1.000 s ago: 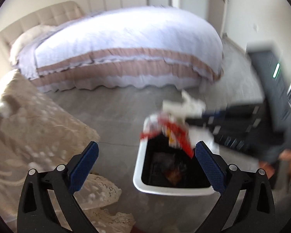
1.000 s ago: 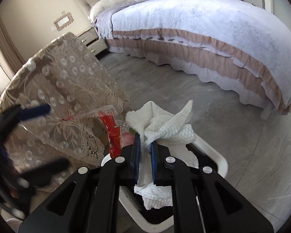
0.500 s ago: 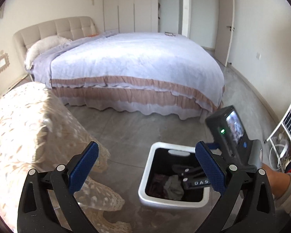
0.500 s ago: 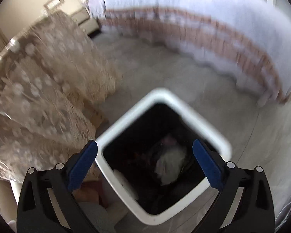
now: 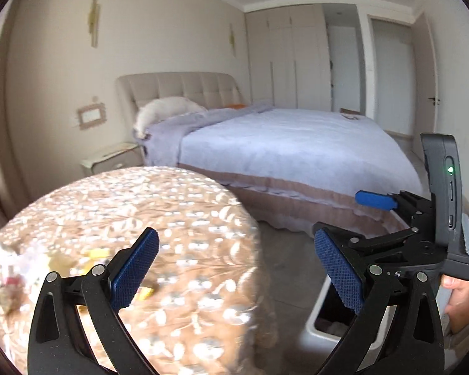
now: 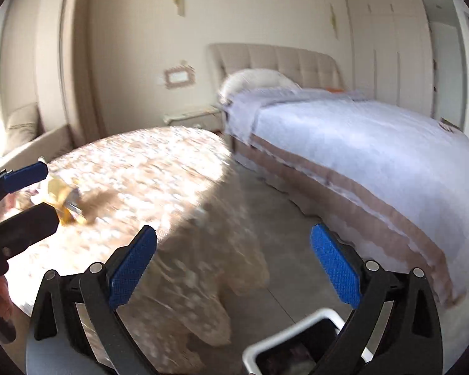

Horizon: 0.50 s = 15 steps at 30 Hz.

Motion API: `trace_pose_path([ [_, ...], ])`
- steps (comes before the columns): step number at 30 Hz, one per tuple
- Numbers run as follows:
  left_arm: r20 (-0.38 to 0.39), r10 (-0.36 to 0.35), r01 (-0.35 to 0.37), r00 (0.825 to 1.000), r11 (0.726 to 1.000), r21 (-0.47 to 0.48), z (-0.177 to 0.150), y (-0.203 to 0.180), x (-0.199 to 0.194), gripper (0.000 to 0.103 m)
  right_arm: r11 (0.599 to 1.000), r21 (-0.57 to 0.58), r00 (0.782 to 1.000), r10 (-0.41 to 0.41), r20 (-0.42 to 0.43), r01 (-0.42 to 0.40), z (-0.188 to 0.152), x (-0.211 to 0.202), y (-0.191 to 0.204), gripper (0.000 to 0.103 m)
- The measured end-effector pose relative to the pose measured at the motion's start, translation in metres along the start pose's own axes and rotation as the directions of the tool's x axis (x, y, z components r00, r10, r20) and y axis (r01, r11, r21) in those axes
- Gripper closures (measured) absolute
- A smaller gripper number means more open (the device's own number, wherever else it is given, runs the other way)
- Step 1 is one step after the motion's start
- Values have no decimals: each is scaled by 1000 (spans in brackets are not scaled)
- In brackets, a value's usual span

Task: Collect trash
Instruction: 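Return both tools to the table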

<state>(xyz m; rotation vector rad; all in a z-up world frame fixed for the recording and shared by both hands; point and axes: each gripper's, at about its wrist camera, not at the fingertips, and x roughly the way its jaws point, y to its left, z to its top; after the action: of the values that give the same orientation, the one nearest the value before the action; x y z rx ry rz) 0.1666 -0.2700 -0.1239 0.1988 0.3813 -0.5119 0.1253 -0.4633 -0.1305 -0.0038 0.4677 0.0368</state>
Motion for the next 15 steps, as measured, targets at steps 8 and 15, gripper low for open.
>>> trace_pose_path([
  [8, 28, 243, -239, 970, 965, -105, -13, 93, -55, 5, 980, -121, 986, 164, 18, -160, 31, -2, 86, 5],
  [15, -2, 427, -419, 904, 885, -203, -36, 174, -97, 5, 947, -208, 969, 246, -24, -246, 43, 10, 161, 5],
])
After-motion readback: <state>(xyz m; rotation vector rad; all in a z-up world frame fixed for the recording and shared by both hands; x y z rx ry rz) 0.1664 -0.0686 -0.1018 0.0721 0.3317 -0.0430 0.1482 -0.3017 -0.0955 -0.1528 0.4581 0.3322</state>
